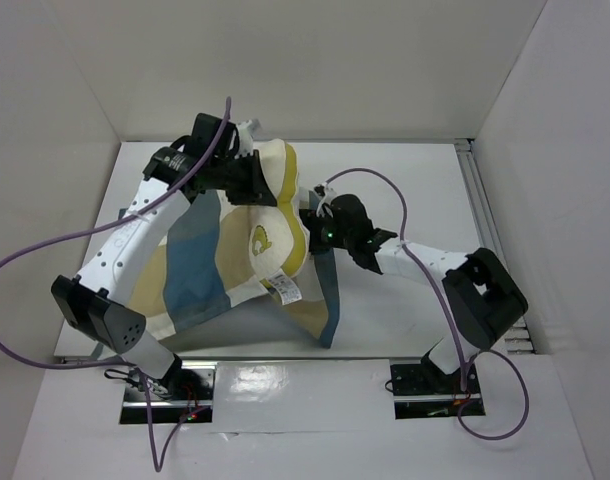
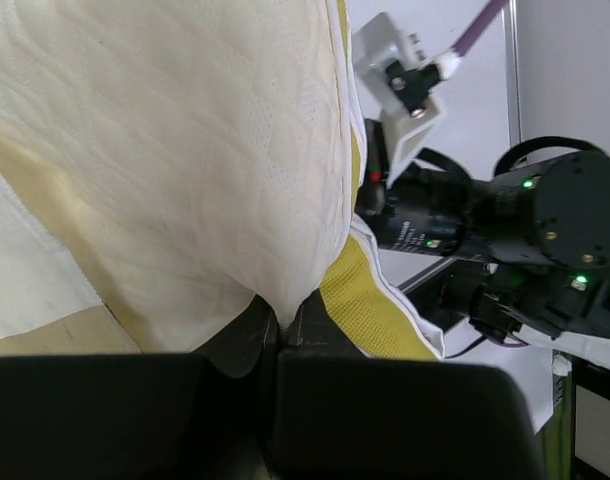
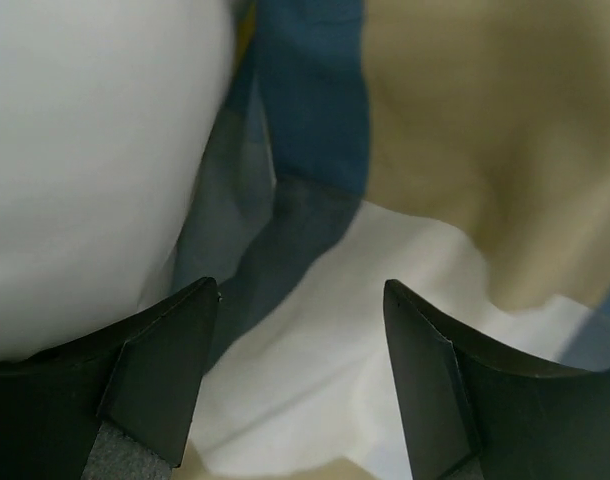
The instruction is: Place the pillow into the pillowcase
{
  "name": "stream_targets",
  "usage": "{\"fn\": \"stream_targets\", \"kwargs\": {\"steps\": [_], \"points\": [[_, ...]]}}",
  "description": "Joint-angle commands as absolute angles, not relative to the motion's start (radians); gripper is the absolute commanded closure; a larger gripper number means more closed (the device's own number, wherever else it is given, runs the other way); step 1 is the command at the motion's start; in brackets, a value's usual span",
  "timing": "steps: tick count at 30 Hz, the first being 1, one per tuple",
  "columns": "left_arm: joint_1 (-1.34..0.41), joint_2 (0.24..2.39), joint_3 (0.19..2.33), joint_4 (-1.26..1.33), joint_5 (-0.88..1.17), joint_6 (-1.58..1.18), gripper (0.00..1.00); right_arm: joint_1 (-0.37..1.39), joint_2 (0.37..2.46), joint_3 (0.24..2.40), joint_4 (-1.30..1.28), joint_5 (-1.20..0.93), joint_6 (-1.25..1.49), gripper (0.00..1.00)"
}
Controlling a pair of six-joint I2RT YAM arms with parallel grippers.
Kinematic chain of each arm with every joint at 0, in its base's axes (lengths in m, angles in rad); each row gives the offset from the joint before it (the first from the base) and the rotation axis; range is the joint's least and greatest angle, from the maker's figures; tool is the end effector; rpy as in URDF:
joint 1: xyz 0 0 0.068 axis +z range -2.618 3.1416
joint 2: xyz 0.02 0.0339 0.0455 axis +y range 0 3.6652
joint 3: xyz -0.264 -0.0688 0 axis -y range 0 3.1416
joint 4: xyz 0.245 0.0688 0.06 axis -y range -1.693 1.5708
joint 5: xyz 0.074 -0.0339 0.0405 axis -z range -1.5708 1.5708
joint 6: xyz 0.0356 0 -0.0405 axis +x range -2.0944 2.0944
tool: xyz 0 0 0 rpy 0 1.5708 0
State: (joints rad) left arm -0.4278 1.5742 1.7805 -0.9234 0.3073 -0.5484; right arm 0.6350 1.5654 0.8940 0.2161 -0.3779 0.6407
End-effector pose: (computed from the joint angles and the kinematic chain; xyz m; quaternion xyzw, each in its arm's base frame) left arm 0.2956 -0.1466 0.4155 0.0090 0.9017 -0.3149 0.2960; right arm 0.2691 0.2146 0.2250 -0.0970 0.8336 0.4376 0.3227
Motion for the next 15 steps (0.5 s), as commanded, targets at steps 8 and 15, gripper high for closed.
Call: {"fn": "stream_targets", "kwargs": {"steps": [8,15], "points": [[-0.396,1.457,1.779,-0.857,0.46,-0.512,1.0,0.663,1.756,0.957,0.593,-0.441,0.771,0.39],[-0.396,1.447,1.755,-0.836,0.5,-0.522,1.0,0.672,1.853,1.037,0.64,-0.474,0.79,0.32]]}}
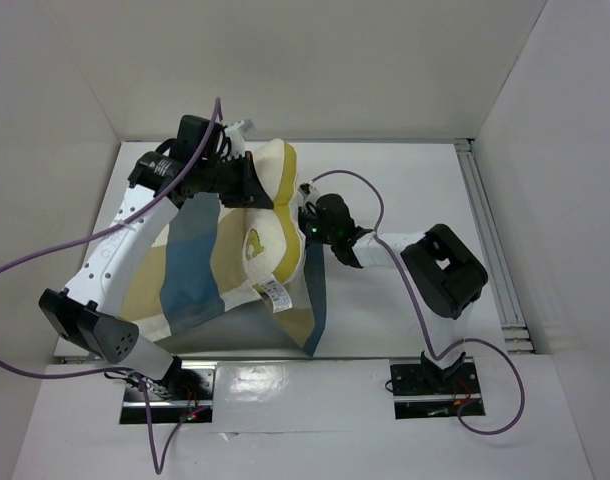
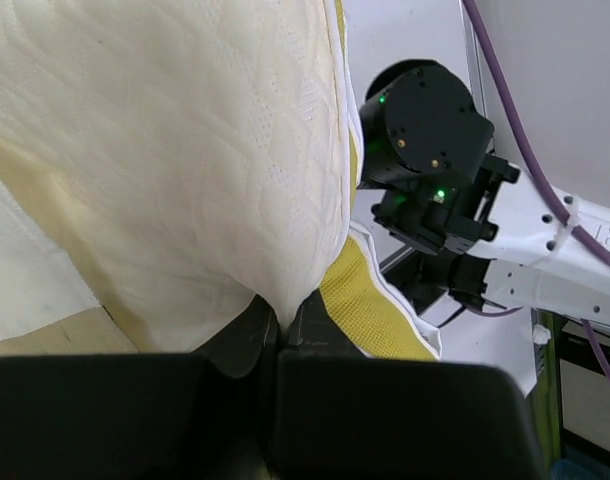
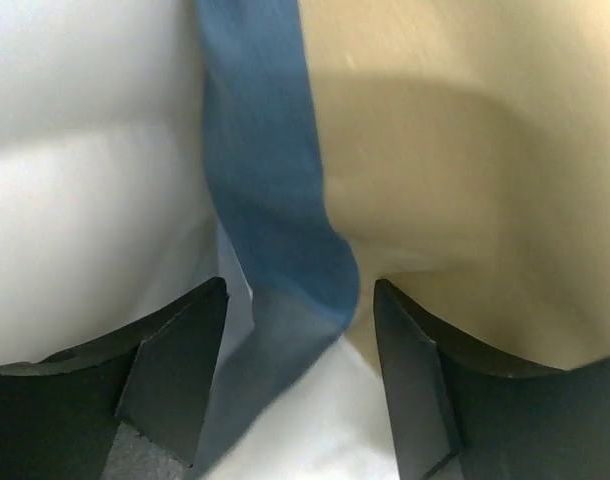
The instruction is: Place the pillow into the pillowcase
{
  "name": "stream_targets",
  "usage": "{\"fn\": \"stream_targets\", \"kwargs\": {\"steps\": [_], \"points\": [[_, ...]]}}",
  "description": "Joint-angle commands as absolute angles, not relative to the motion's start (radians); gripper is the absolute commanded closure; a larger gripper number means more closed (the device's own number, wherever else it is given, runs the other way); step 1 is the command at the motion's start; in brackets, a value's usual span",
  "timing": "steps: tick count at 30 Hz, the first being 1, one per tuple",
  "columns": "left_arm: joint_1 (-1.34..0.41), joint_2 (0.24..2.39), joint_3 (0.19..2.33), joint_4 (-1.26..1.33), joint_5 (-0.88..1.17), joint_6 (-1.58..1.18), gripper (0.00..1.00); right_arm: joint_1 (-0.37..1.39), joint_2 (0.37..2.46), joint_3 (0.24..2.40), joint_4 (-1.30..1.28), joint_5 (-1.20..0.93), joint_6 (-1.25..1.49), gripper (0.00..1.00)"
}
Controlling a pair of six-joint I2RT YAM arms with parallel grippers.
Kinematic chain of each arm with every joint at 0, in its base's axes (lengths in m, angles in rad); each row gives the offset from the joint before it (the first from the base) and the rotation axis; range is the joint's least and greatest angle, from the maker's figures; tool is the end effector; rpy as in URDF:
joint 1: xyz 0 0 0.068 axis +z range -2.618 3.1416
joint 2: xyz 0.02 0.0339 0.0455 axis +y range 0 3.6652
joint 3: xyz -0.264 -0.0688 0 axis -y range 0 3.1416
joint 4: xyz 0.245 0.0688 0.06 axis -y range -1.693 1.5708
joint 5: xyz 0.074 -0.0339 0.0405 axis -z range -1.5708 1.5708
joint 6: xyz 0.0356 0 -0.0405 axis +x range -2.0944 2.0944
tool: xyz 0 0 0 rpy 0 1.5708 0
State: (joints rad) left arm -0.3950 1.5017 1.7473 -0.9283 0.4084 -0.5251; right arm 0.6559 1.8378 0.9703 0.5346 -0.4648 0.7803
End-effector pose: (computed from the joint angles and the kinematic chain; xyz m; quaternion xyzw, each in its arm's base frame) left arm 0.2785 -0.1314 0.4273 0.0295 0.8881 -0.3509 0.2956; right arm 0.3024 0.2529 0.1855 -0.0841 0.7994 0.5127 0.3017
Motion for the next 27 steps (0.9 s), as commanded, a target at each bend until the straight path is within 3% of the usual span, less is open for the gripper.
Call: {"fn": "stream_targets", "kwargs": {"steps": [1,3,6,8,15,22,24,26,27], "points": [[-0.396,1.447,1.755,-0.836,0.5,-0.522,1.0,0.672,1.867,1.052,0.611,-0.463,0.801,0.32],[-0.396,1.447,1.755,-0.836,0.511,-0.522,1.0,0.672,1.917,1.109,0.556,-0.431,0.789,0.37],[-0.387,1.447,1.764,-0.836,0.491,-0.522,1.0,0.631,1.982,1.15,0.541,-0.431,0.807,0.84],[-0.387,1.447,1.764,-0.836,0.491,-0.522,1.0,0.606,1.982,1.15,0.583,-0.457,0.831,1.0],[-0.344,1.417,1.675,-0.827,0.5,-0.532,1.0,0.552,1.774,0.99,0.58,-0.37,0.804,1.0],[-0.331,1.408,1.664,-0.807,0.552,-0.523,1.0,0.552,1.709,0.922,0.583,-0.379,0.82,1.0],[-0.331,1.399,1.664,-0.793,0.561,-0.523,1.0,0.58,1.718,0.922,0.618,-0.403,0.839,0.8],[-0.322,1.378,1.629,-0.754,0.577,-0.534,1.0,0.624,1.732,0.937,0.618,-0.393,0.839,0.53],[-0.322,1.378,1.615,-0.736,0.577,-0.546,1.0,0.641,1.747,0.937,0.603,-0.379,0.839,0.34]]}}
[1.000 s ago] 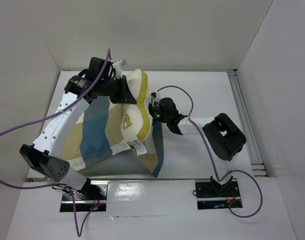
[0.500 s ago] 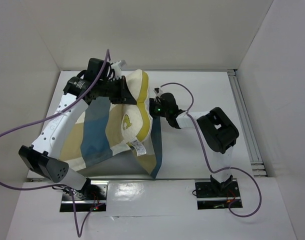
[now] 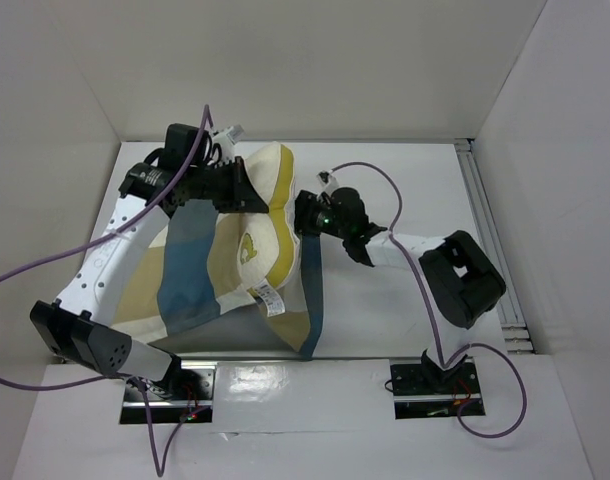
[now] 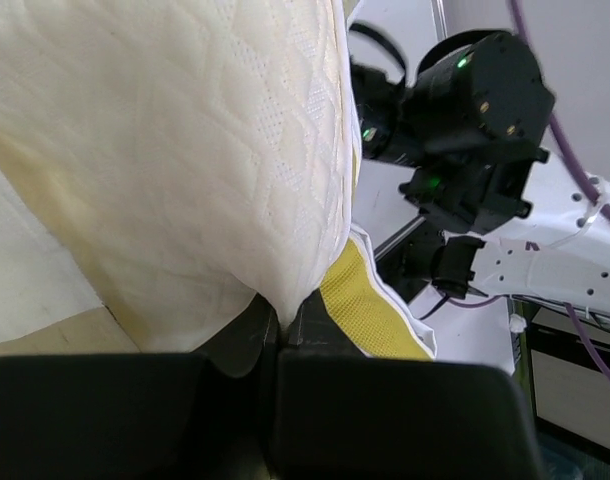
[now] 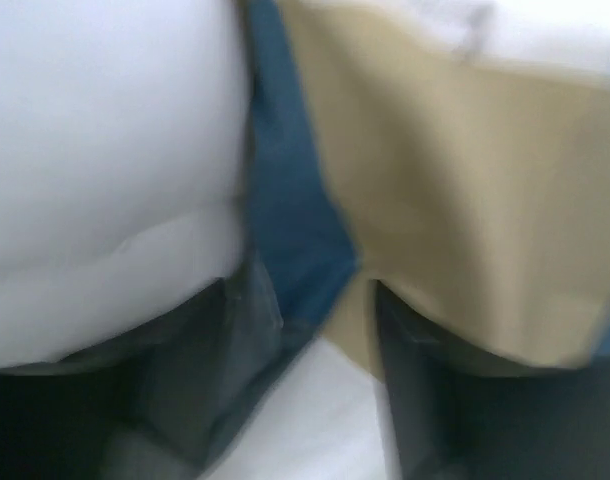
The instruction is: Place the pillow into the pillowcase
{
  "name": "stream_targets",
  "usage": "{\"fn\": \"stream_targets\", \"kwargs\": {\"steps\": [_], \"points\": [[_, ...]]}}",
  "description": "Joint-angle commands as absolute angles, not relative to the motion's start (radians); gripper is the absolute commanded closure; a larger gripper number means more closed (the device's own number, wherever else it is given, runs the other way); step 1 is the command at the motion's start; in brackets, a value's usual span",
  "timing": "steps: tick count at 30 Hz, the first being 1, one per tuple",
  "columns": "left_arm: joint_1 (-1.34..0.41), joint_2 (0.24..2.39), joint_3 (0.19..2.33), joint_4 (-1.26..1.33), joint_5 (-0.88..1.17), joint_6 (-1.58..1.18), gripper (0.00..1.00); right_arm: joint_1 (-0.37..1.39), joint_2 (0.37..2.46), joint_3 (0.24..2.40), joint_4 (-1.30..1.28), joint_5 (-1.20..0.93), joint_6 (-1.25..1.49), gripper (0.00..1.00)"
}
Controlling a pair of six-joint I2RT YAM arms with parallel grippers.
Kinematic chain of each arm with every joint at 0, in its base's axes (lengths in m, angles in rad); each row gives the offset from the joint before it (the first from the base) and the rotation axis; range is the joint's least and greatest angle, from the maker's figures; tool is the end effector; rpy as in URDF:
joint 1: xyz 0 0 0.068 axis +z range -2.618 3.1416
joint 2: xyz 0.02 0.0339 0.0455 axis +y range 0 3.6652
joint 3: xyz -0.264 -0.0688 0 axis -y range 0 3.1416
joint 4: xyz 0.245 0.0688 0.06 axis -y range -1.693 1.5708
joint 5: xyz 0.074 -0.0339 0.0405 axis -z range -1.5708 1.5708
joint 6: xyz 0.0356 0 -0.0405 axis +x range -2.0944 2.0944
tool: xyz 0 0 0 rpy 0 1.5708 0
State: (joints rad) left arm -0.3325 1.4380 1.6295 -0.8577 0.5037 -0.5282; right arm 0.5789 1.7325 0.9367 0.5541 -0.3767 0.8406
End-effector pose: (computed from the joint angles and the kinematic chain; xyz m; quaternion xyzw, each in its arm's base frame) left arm 0.2750 -0.1131 0.4157 0.0233 0.8775 -0.3803 0.2911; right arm 0.3116 0.2193 0.2154 -0.0136 0.7817 0.5066 0.3635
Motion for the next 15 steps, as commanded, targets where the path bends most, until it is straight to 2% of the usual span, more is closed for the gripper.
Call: {"fn": "stream_targets", "kwargs": {"steps": [1,4,8,9,10,11,12,13,14,15], "points": [[-0.322,1.364,1.605,-0.721,0.604,-0.546,1.0,0.655,1.758,0.951,0.603,-0.37,0.839,0.27],[-0.313,1.344,1.605,-0.681,0.638,-0.568,1.0,0.681,1.834,0.979,0.653,-0.388,0.877,0.13],[-0.313,1.333,1.583,-0.623,0.695,-0.595,1.0,0.739,2.033,1.147,0.66,-0.372,0.896,0.1],[-0.304,1.333,1.583,-0.623,0.695,-0.606,1.0,0.739,2.066,1.173,0.64,-0.347,0.896,0.14],[-0.304,1.333,1.583,-0.611,0.71,-0.606,1.0,0.748,2.095,1.192,0.611,-0.315,0.905,0.21],[-0.304,1.324,1.583,-0.611,0.71,-0.606,1.0,0.749,2.133,1.192,0.611,-0.29,0.934,0.38],[-0.295,1.324,1.583,-0.611,0.71,-0.606,1.0,0.735,2.134,1.169,0.639,-0.272,0.949,0.8],[-0.295,1.324,1.583,-0.611,0.719,-0.606,1.0,0.726,2.125,1.14,0.685,-0.259,0.962,0.96],[-0.282,1.313,1.572,-0.611,0.719,-0.606,1.0,0.726,2.105,1.106,0.696,-0.241,0.962,1.0],[-0.282,1.302,1.572,-0.611,0.719,-0.606,1.0,0.713,2.058,1.056,0.696,-0.214,0.953,1.0]]}}
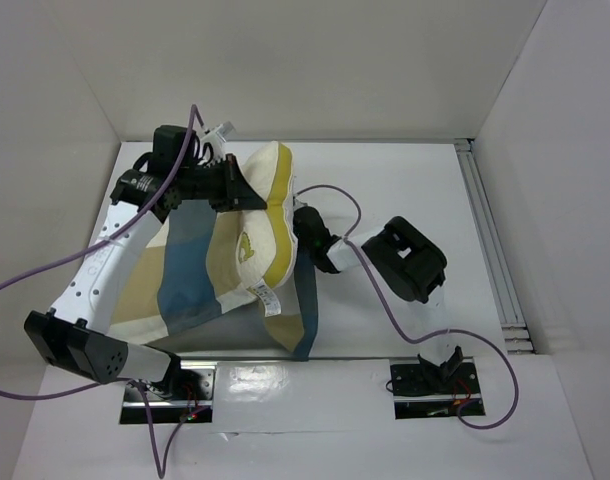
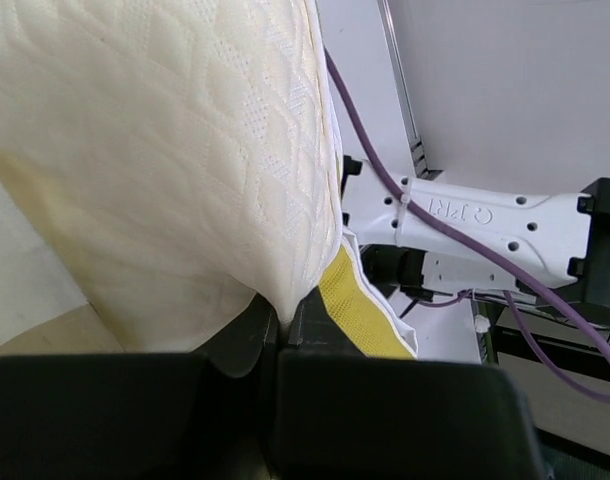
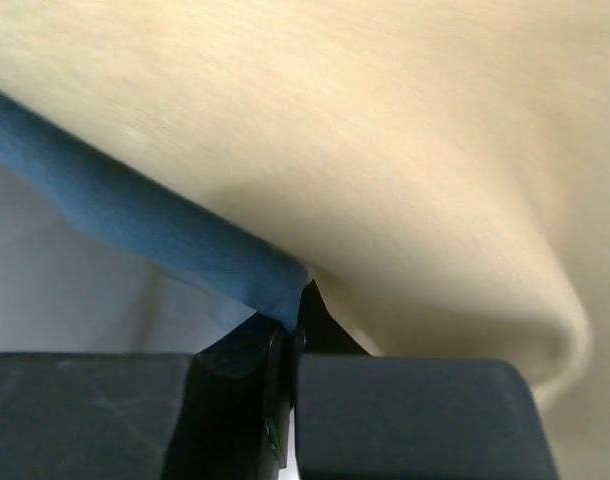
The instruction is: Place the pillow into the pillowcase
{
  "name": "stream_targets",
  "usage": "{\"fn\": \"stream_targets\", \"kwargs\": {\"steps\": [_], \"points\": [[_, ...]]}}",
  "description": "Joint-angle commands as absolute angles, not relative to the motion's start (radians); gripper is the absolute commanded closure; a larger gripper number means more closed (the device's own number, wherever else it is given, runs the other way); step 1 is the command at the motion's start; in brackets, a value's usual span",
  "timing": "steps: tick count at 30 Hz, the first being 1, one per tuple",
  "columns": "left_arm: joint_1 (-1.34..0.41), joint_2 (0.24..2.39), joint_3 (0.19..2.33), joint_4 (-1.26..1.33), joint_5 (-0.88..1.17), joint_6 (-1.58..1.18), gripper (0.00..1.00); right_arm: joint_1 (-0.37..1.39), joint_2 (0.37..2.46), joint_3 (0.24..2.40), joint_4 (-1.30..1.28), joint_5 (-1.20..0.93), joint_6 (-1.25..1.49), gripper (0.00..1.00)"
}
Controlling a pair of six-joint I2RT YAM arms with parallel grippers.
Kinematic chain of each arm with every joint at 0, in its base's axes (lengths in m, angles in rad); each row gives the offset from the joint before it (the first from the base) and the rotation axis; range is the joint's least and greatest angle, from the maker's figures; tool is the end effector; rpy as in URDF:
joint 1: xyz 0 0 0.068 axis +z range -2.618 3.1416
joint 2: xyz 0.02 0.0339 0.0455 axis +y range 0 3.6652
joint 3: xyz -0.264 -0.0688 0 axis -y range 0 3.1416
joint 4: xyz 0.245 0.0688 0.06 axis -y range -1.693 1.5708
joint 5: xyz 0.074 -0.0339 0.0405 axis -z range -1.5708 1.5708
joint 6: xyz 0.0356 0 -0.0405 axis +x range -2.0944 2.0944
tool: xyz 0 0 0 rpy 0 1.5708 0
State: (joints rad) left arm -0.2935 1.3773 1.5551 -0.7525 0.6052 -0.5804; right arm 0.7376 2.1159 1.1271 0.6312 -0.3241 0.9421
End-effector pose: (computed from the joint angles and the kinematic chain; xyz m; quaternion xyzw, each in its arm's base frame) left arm 0.2683 -0.1023 0.4188 0.0210 0.8503 -0.4302 0.3024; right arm 0.3199 0.3061 0.1298 -0.0087 0.8160 0.5074 0.2769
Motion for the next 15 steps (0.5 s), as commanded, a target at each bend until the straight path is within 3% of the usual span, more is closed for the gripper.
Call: {"fn": "stream_targets", "kwargs": {"steps": [1,6,15], "points": [[-0.273,1.302,1.563,-0.611,0.719,-0.606,1.0,0.697,2.031,1.037,0.683,-0.213,0.953,1.0],[-0.207,1.302,1.503,-0.62,0.773,-0.606,1.0,0.646,1.818,0.907,0.618,-0.181,0.893,1.0],[-0.177,1.348,1.298,-0.506,0.765,-0.615,1.0,0.612,1.62,0.871,0.505,-0.262,0.848,1.0]]}}
